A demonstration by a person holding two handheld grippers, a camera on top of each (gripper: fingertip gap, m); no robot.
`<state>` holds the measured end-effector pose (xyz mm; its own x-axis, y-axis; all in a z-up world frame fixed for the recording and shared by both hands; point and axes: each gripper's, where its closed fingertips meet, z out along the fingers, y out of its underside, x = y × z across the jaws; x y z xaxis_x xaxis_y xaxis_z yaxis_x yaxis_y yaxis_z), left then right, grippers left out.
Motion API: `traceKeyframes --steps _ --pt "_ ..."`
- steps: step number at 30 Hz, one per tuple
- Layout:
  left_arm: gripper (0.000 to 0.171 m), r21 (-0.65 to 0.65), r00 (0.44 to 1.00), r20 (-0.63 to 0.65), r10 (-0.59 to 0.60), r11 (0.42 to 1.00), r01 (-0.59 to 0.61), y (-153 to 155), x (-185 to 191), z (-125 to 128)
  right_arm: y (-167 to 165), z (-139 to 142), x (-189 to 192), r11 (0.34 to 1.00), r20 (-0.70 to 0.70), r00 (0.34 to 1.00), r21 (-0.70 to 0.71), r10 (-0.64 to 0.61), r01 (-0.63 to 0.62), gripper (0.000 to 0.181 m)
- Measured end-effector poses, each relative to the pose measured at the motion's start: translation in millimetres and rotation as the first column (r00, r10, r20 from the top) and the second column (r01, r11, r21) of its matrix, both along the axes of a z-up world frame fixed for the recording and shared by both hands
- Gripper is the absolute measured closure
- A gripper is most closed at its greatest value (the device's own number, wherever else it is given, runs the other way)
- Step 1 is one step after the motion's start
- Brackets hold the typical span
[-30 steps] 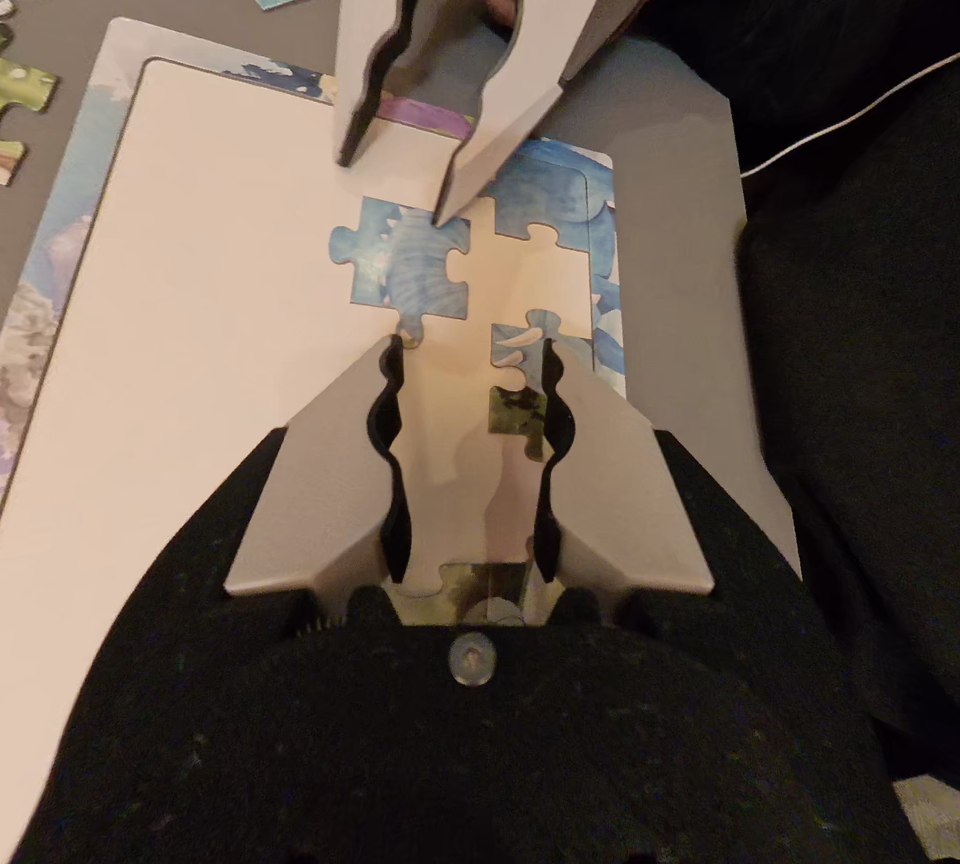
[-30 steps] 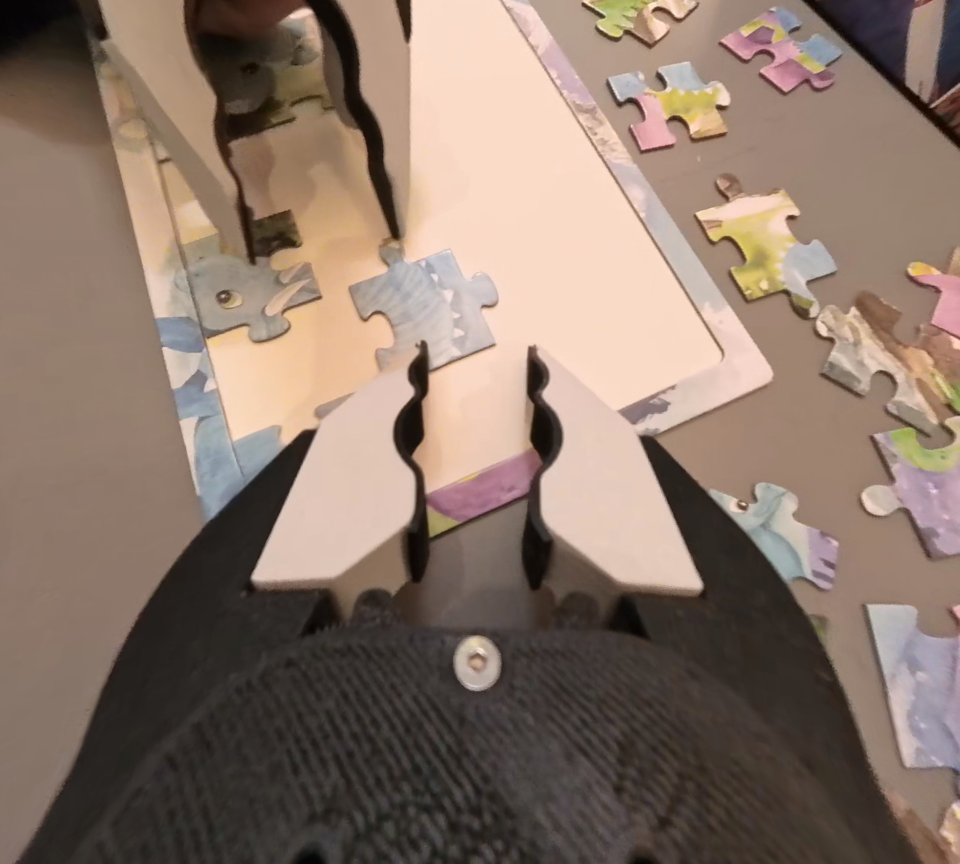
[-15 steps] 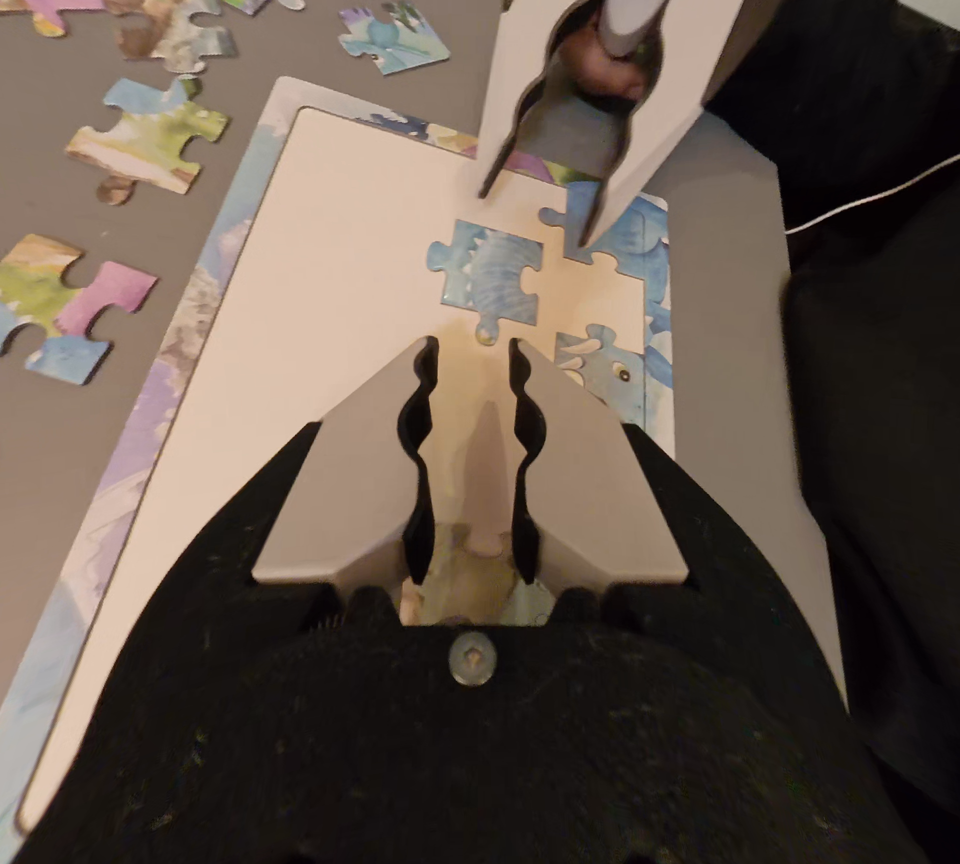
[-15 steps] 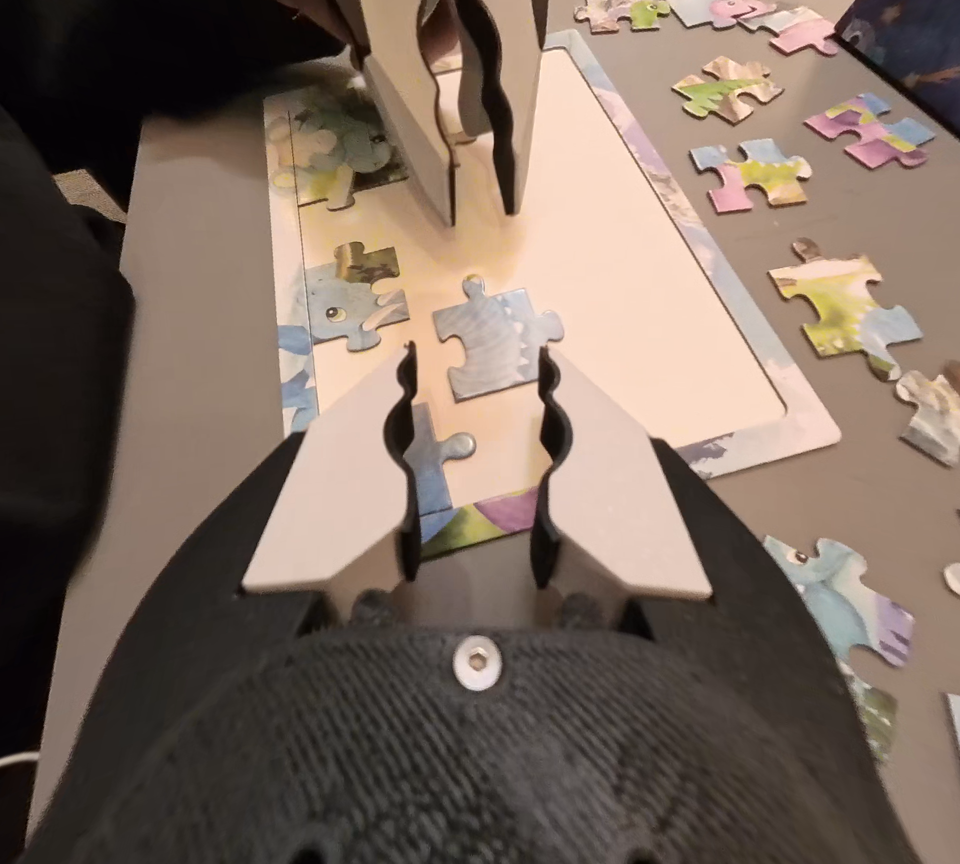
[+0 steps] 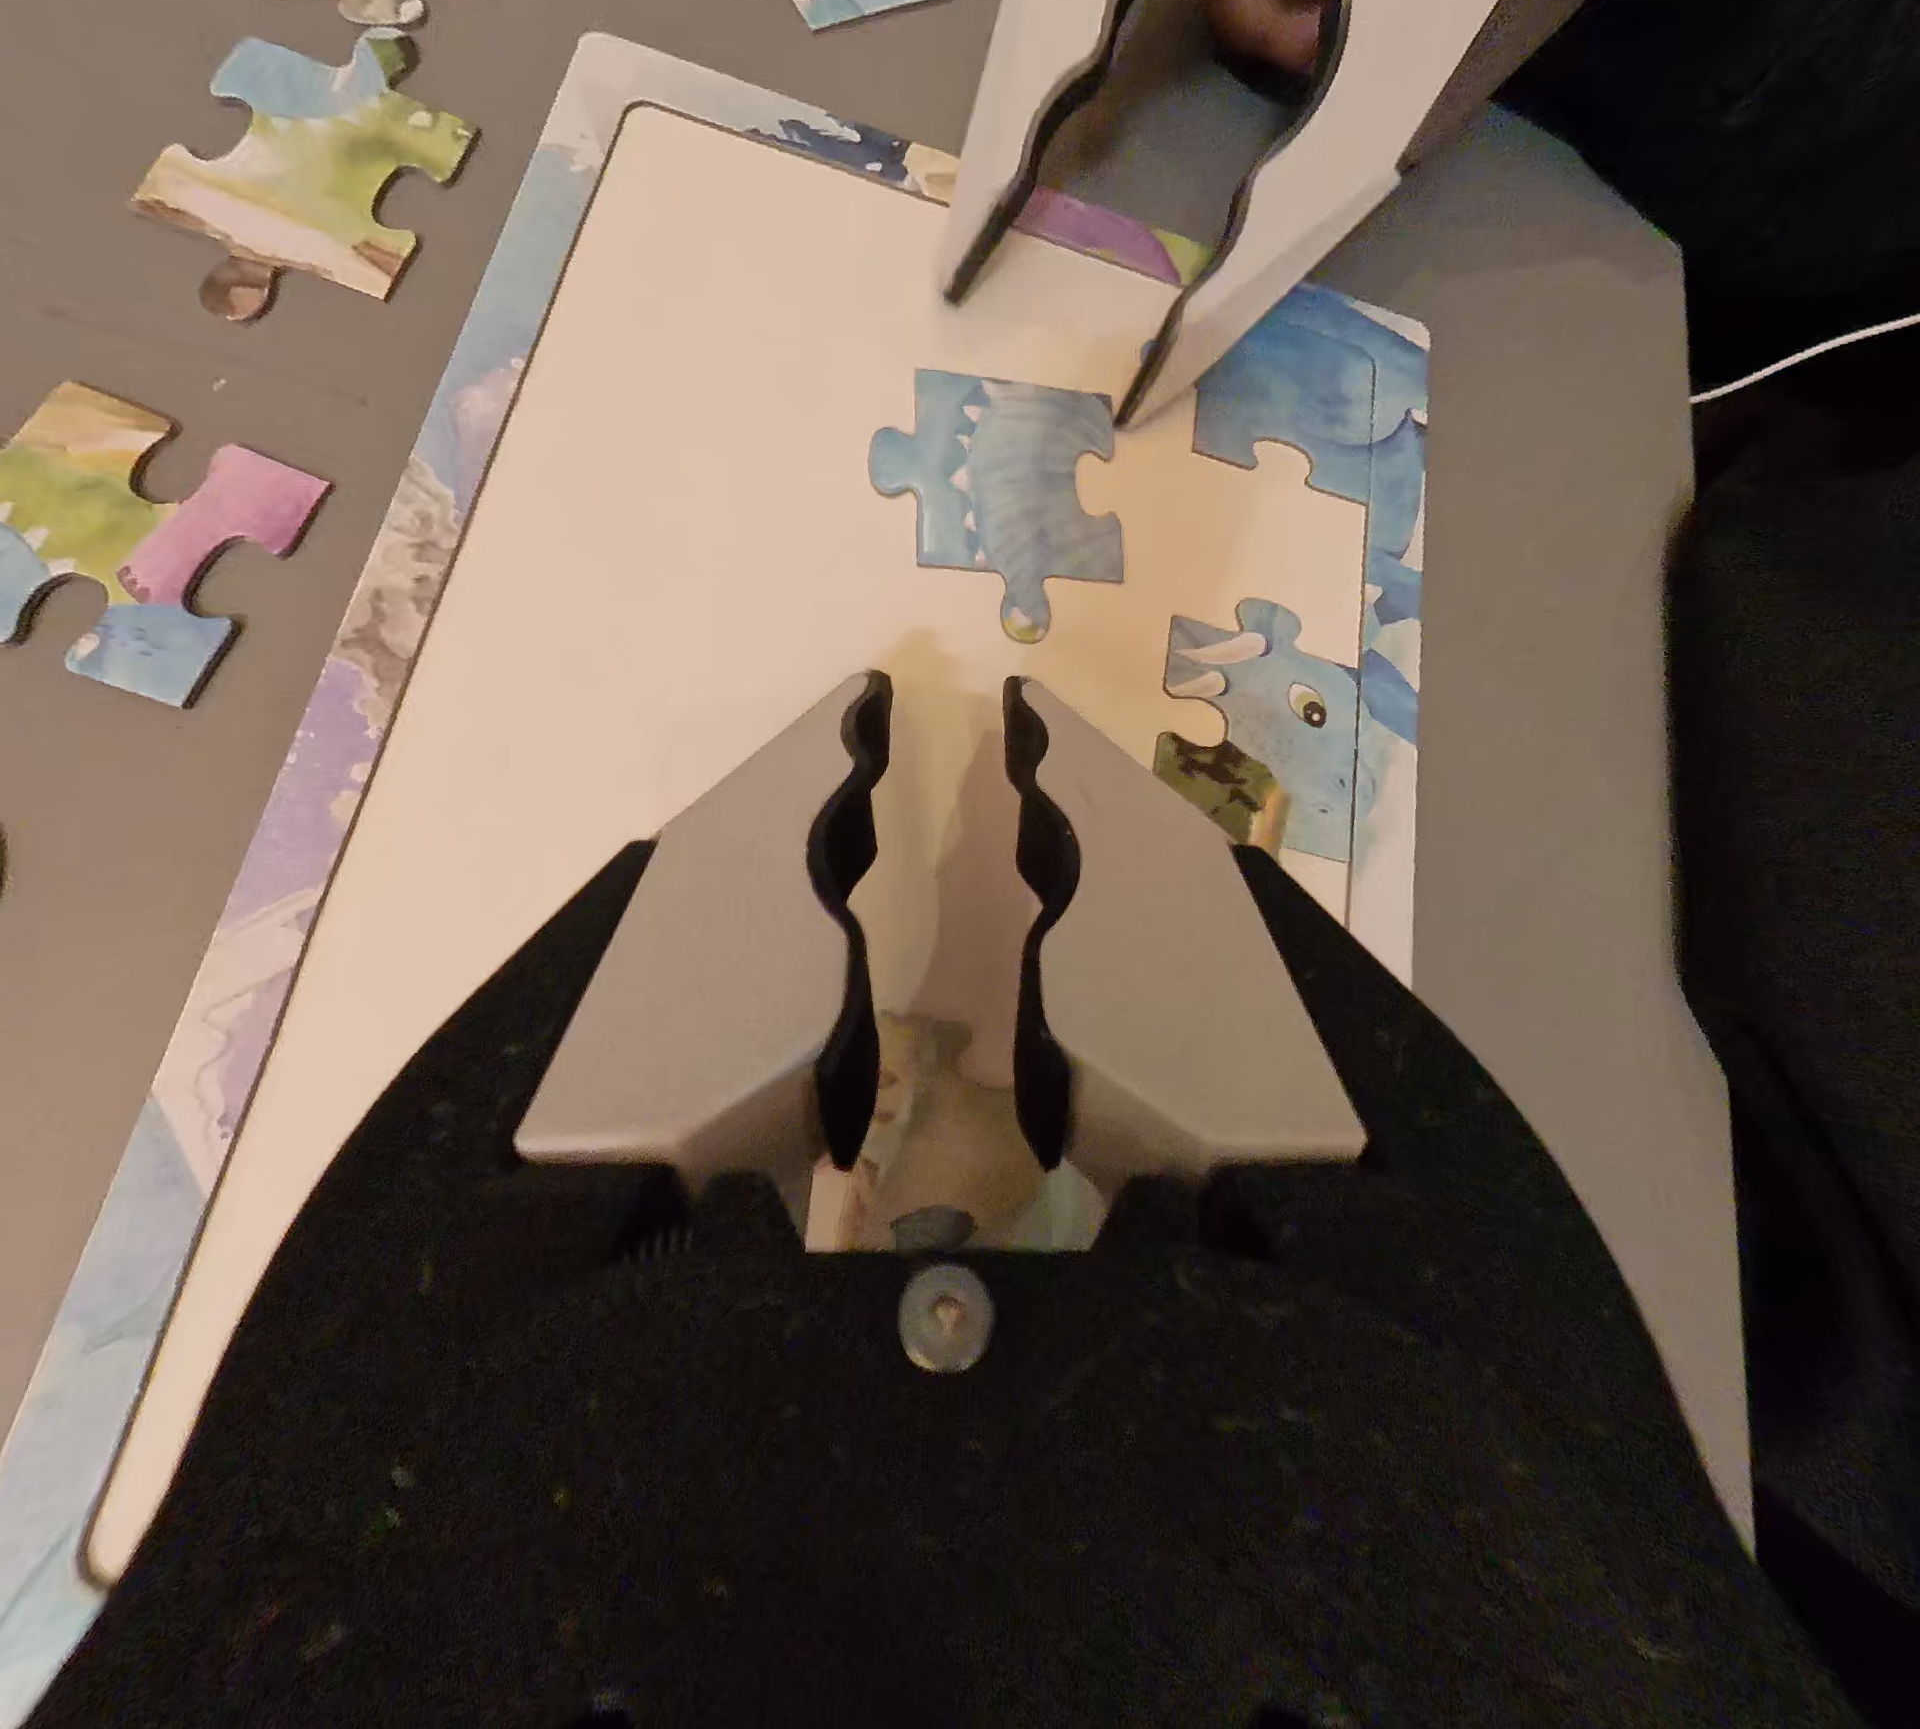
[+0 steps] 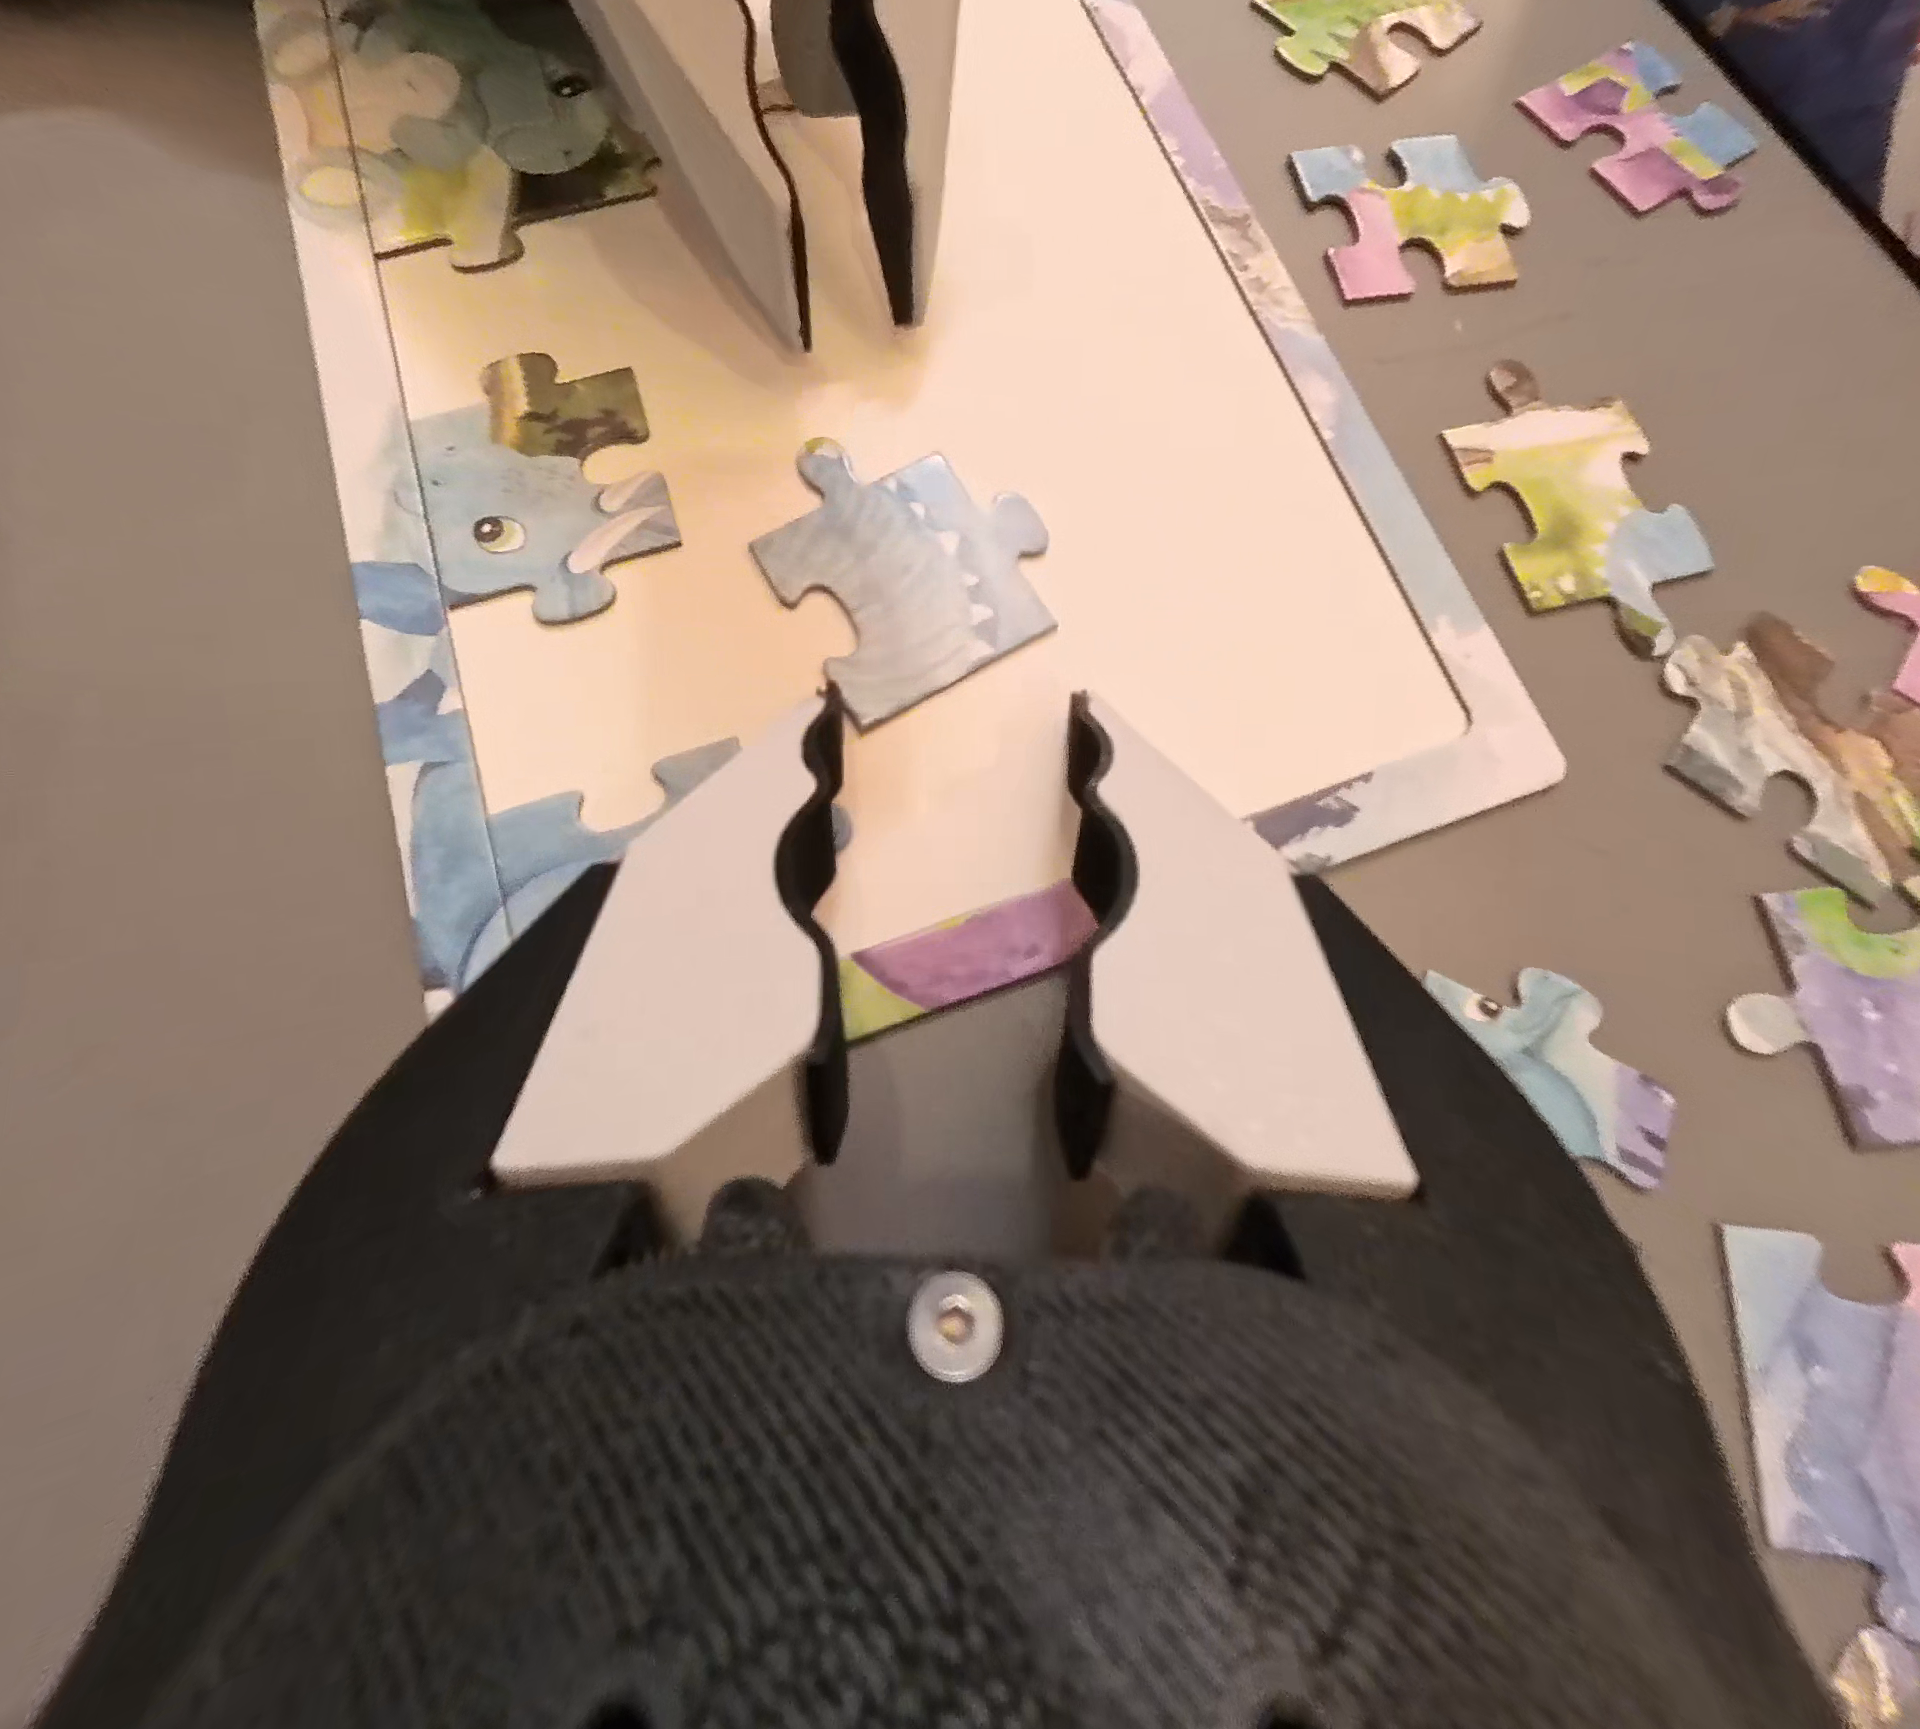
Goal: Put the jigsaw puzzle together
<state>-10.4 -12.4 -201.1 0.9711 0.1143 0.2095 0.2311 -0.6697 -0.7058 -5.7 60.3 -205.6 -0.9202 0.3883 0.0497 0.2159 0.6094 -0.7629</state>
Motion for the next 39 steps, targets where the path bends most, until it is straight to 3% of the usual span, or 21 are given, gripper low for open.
traceKeyframes --steps 8,14,18,22,26,29,35,39 --pt "0.152 0.004 0.999 -0.018 0.033 0.999 -0.033 -0.9 -6.7 1.4 9.3 2.8 -29.8 0.981 -0.117 0.977 0.064 -0.176 0.185 0.145" --pt "0.153 0.015 0.994 -0.049 0.096 0.995 -0.095 -4.0 -19.4 4.5 -14.7 11.1 -16.8 0.993 -0.072 0.990 -0.021 -0.119 0.118 0.140" --pt "0.159 0.016 0.991 -0.053 0.127 0.992 -0.126 -6.7 -25.2 5.3 -26.1 19.1 -8.6 0.987 0.033 0.995 -0.130 -0.091 0.094 0.122" --pt "0.161 0.006 0.989 -0.065 0.132 0.991 -0.132 -7.4 -26.4 4.0 -35.1 6.9 -4.2 0.992 0.080 0.993 -0.080 -0.087 0.093 0.110" --pt "0.162 -0.001 0.988 -0.077 0.132 0.991 -0.132 -7.5 -26.8 3.1 -37.1 -4.2 -7.8 0.992 0.049 0.991 0.004 -0.128 0.128 0.114" --pt "0.162 0.003 0.989 -0.081 0.127 0.992 -0.128 -6.7 -26.1 3.9 -35.8 -3.4 -10.2 0.988 0.055 0.987 -0.001 -0.153 0.154 0.135" --pt "0.161 0.003 0.985 -0.102 0.138 0.990 -0.139 -7.6 -29.0 4.5 -35.1 -1.8 -8.9 0.989 0.064 0.987 -0.003 -0.146 0.146 0.135" --pt "0.161 0.028 0.979 -0.118 0.168 0.986 -0.166 -9.0 -34.7 9.8 -47.9 15.9 1.4 0.995 0.024 0.999 -0.089 -0.047 0.048 0.135"
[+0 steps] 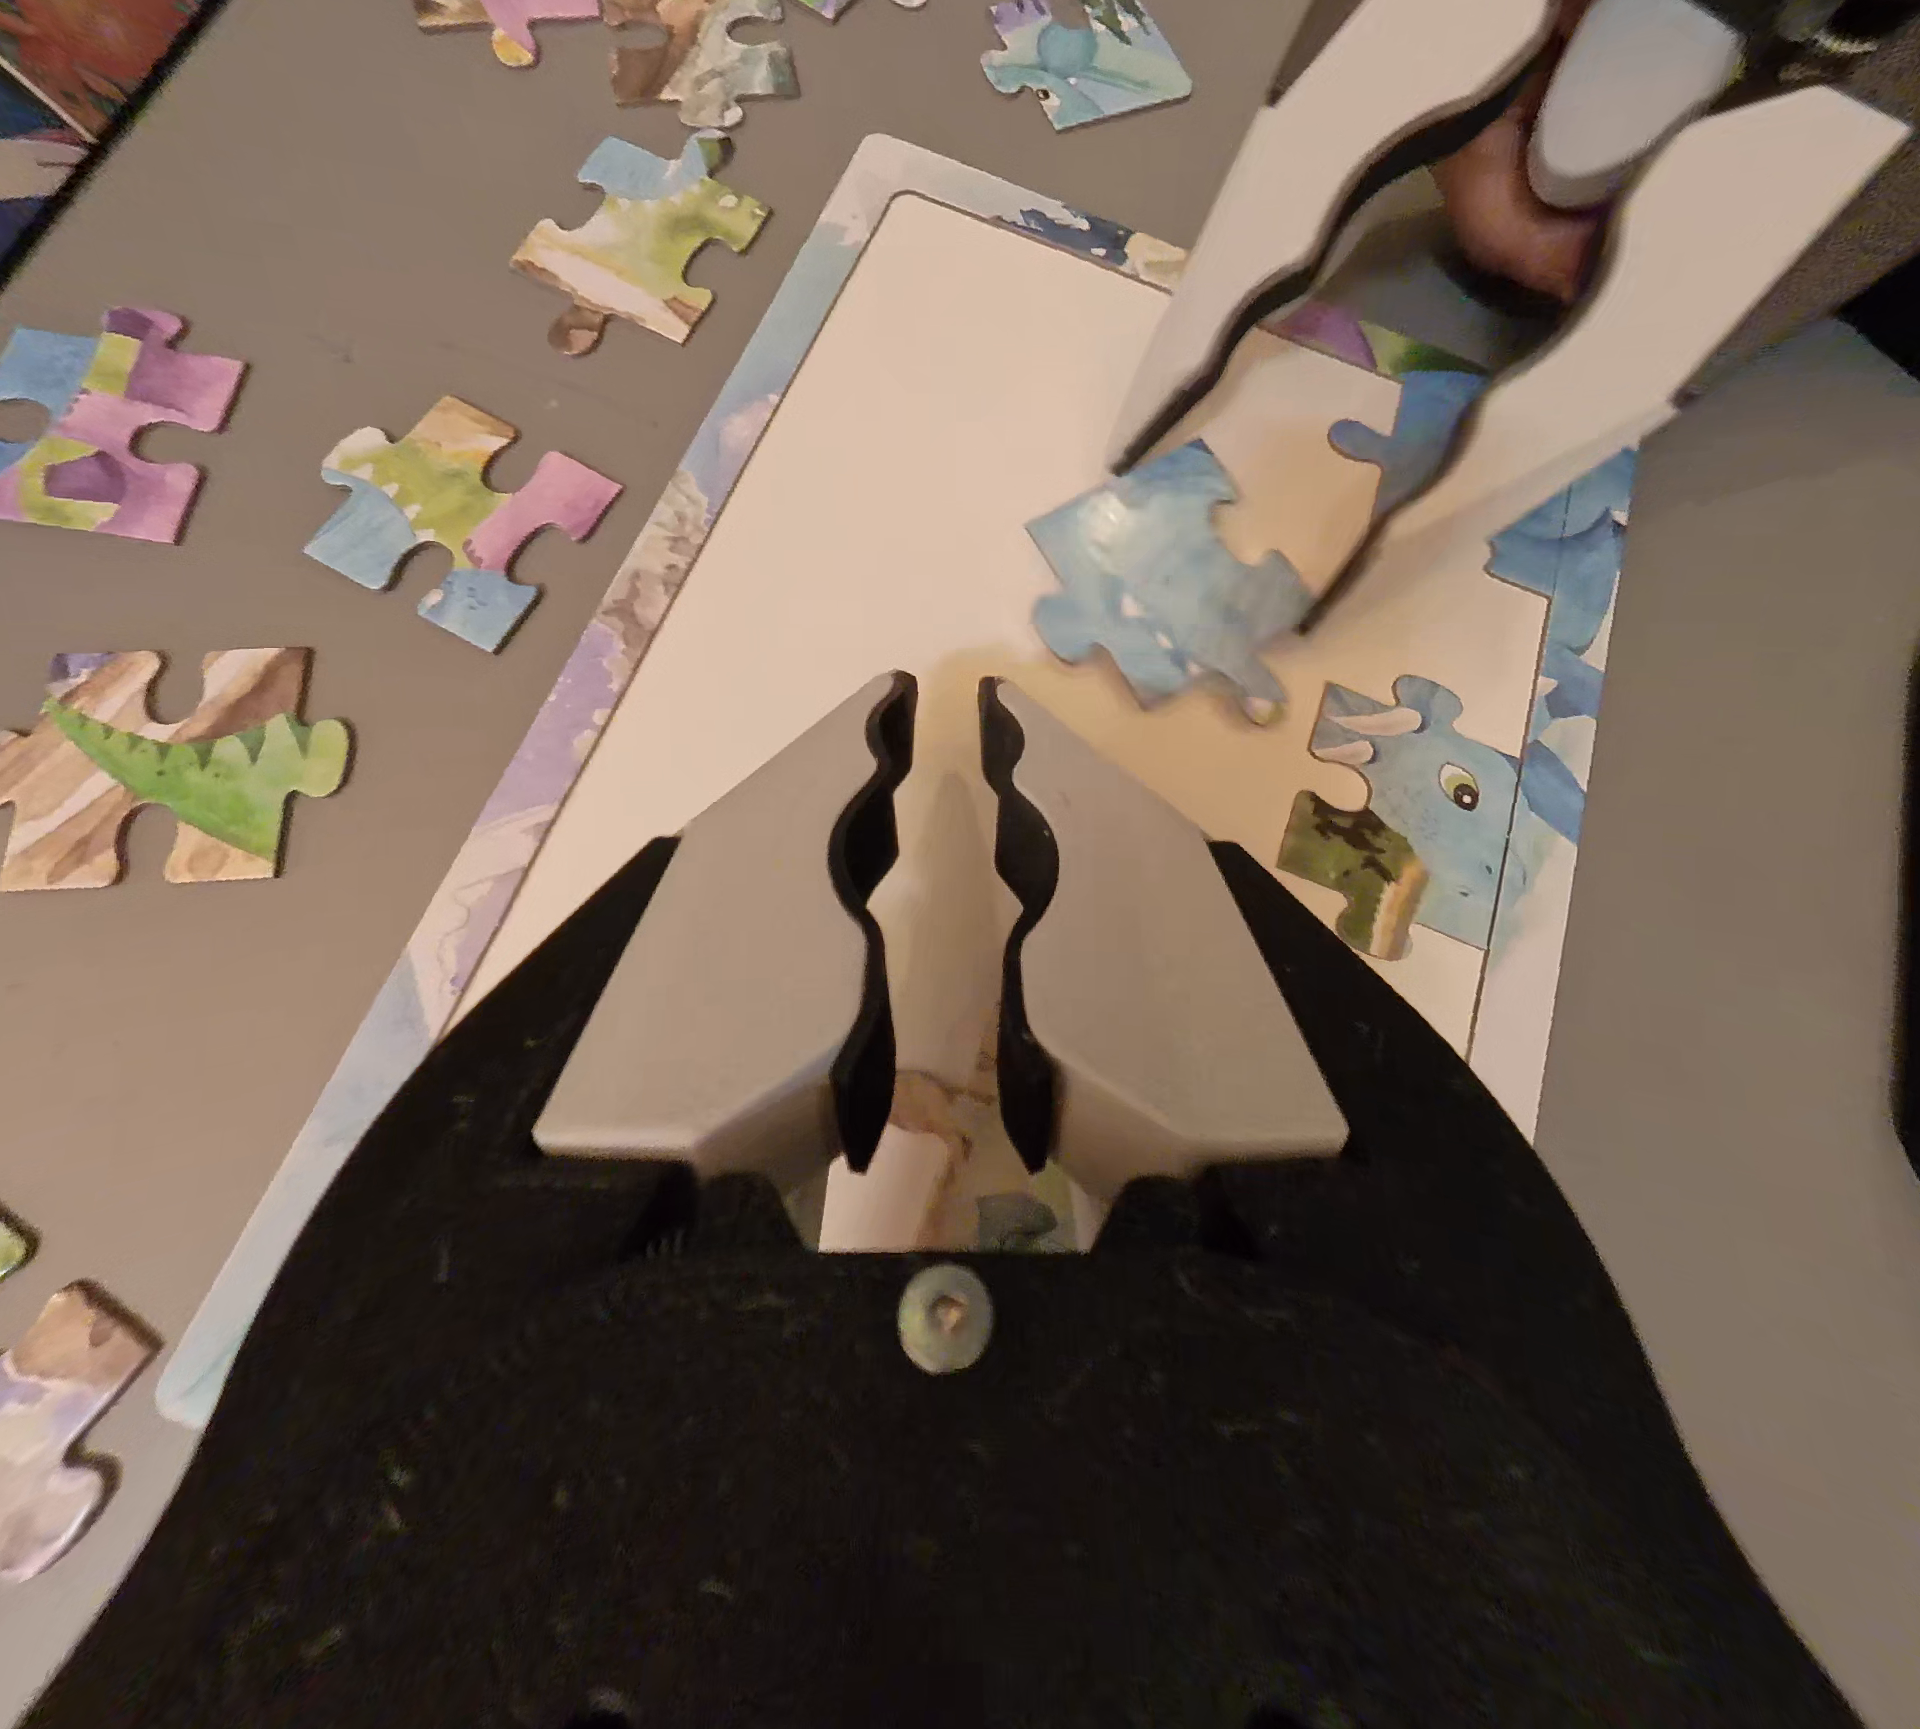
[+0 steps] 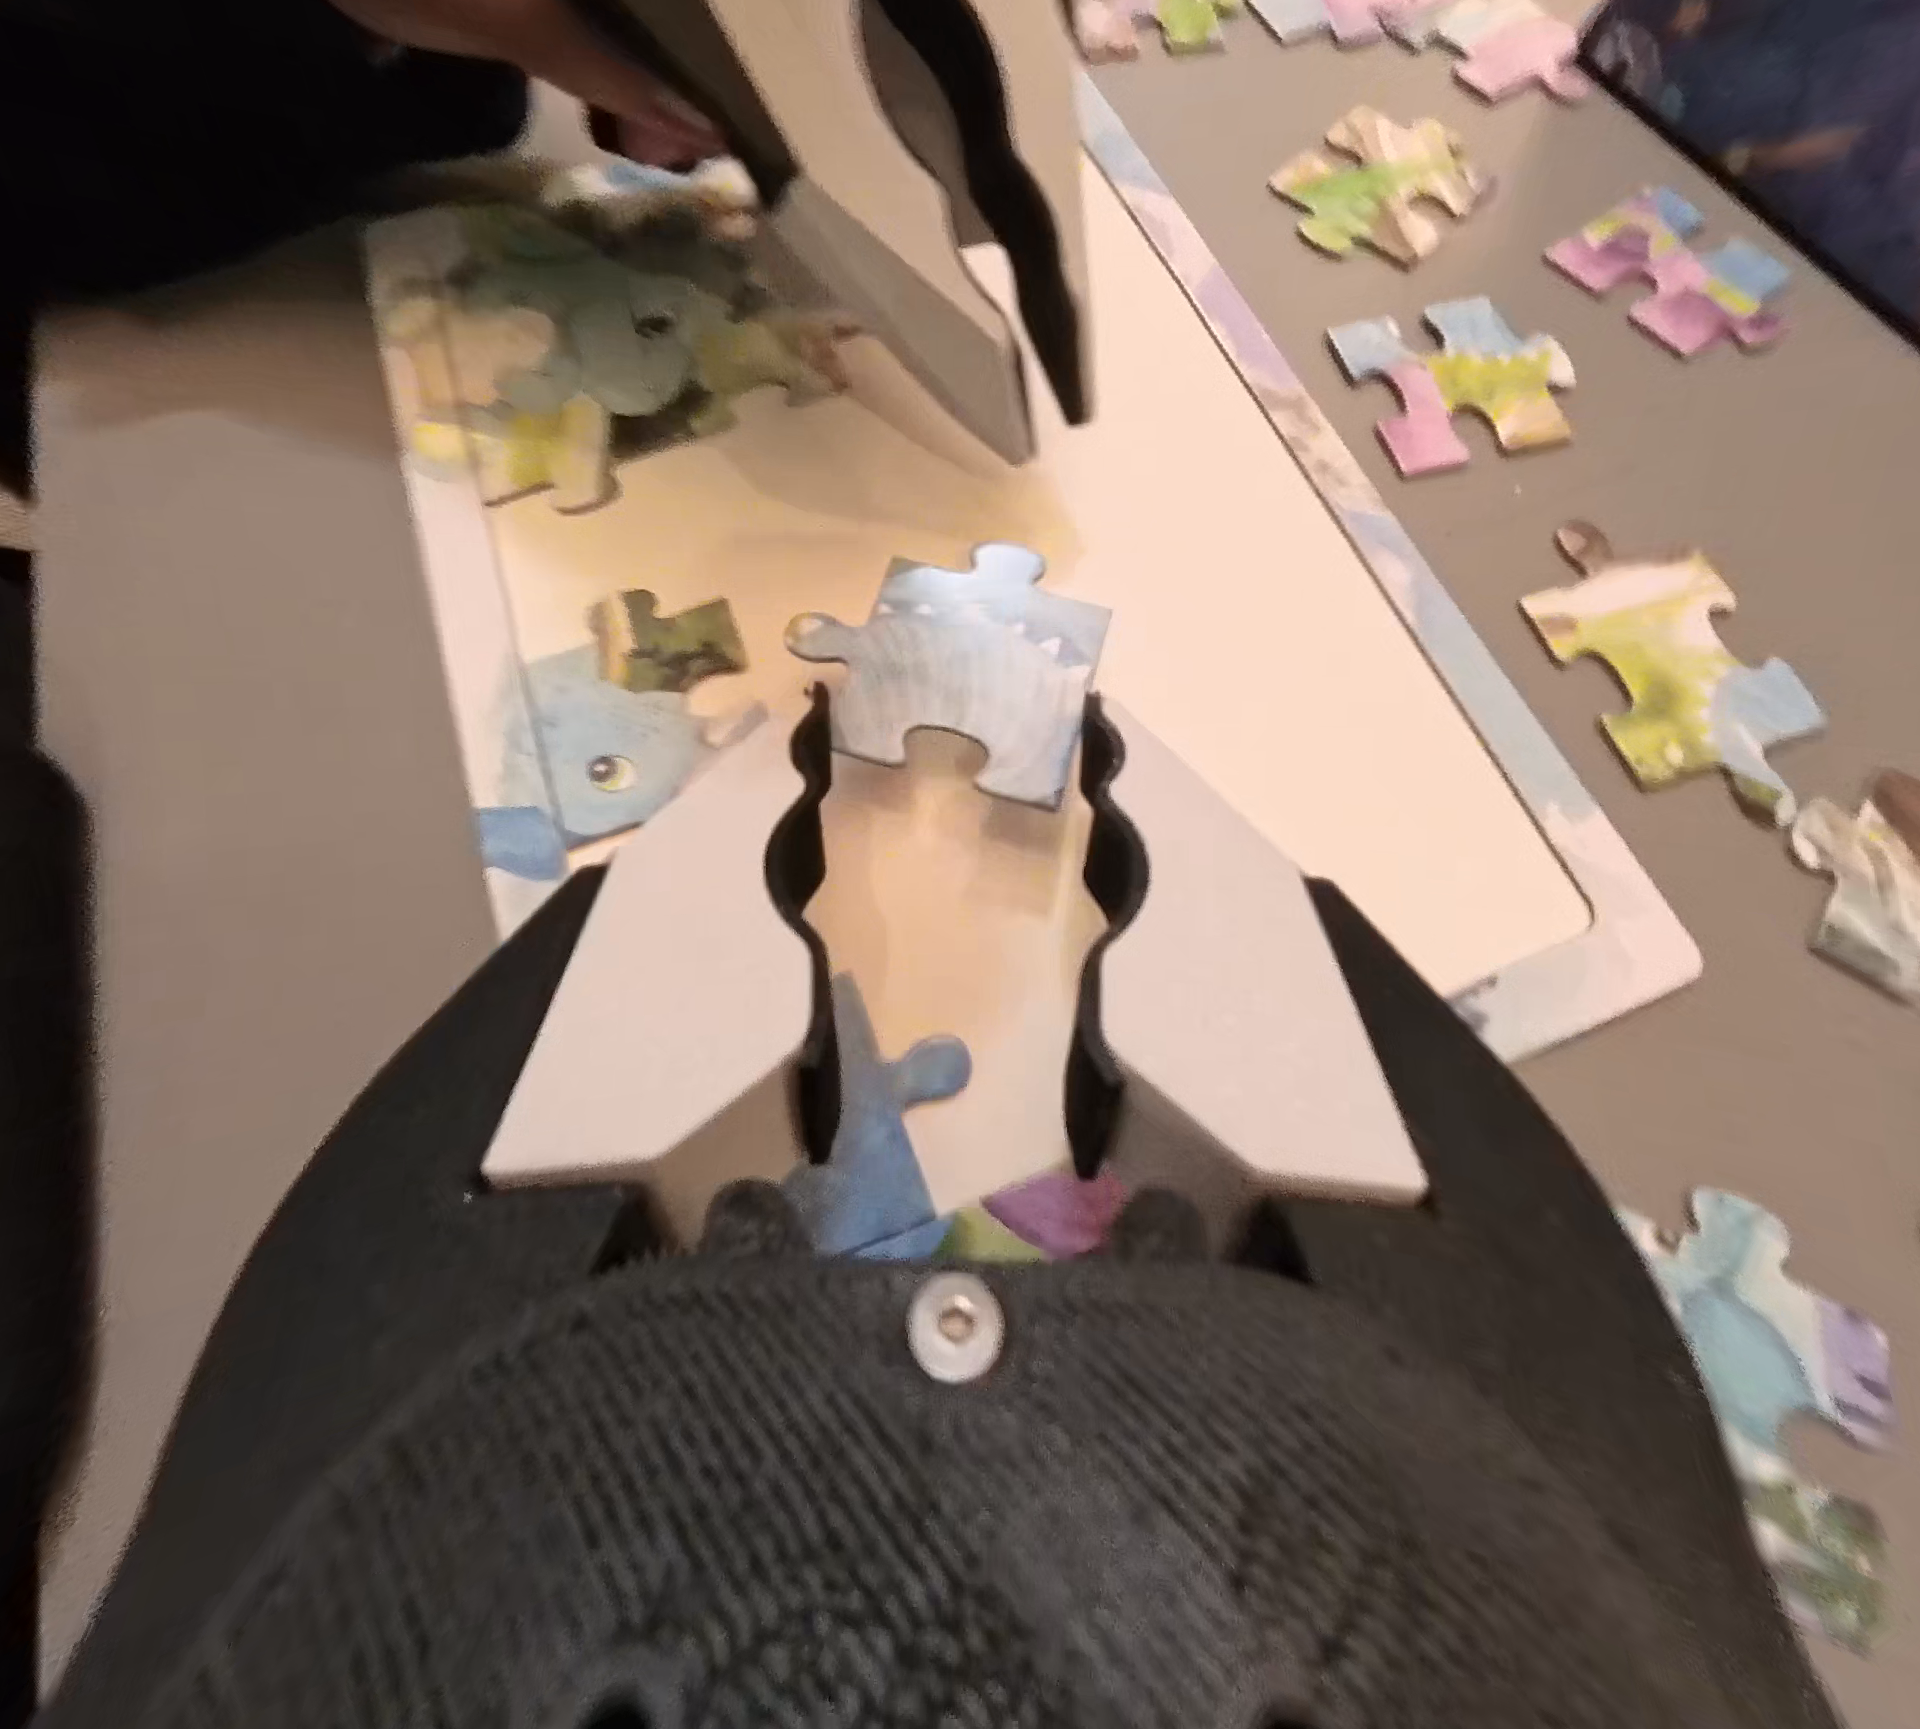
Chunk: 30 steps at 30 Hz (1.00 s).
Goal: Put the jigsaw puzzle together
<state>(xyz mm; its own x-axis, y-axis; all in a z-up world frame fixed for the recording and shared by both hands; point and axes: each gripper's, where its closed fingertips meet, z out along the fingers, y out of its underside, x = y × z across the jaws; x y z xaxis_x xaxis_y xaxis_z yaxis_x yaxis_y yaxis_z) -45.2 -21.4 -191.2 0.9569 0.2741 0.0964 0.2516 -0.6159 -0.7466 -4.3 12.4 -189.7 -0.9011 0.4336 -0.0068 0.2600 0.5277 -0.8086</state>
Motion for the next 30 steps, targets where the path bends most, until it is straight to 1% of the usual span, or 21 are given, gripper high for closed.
traceKeyframes --steps 2,5,8,10,12,14,30 --pt "0.161 0.022 1.000 -0.008 0.020 1.000 -0.019 -1.0 -3.7 4.5 -7.1 5.7 8.4 0.997 -0.044 0.996 -0.007 0.082 -0.083 0.135" --pt "0.161 0.057 0.999 -0.011 0.042 0.998 -0.041 -2.4 -8.0 10.7 -10.9 4.5 11.3 0.984 -0.093 0.980 0.058 0.174 -0.169 0.135" --pt "0.161 0.083 0.998 -0.016 0.052 0.995 -0.051 -2.8 -9.9 15.7 -16.8 1.8 18.6 0.962 -0.056 0.962 0.073 0.267 -0.263 0.134" --pt "0.161 0.090 0.998 -0.018 0.054 0.995 -0.052 -2.8 -10.2 16.9 -17.0 -4.1 21.2 0.948 -0.040 0.951 0.102 0.308 -0.302 0.134" --pt "0.161 0.085 0.998 -0.019 0.054 0.995 -0.052 -2.9 -10.2 16.1 -14.8 -9.9 20.5 0.940 -0.040 0.946 0.131 0.322 -0.315 0.135" --pt "0.161 0.081 0.998 -0.021 0.054 0.995 -0.052 -3.1 -10.4 15.4 -14.3 -11.9 20.8 0.939 -0.032 0.944 0.127 0.328 -0.321 0.135" --pt "0.161 0.087 0.999 -0.017 0.047 0.995 -0.046 -1.3 -8.6 15.9 -15.1 -12.6 17.6 0.937 -0.038 0.941 0.116 0.337 -0.331 0.134"
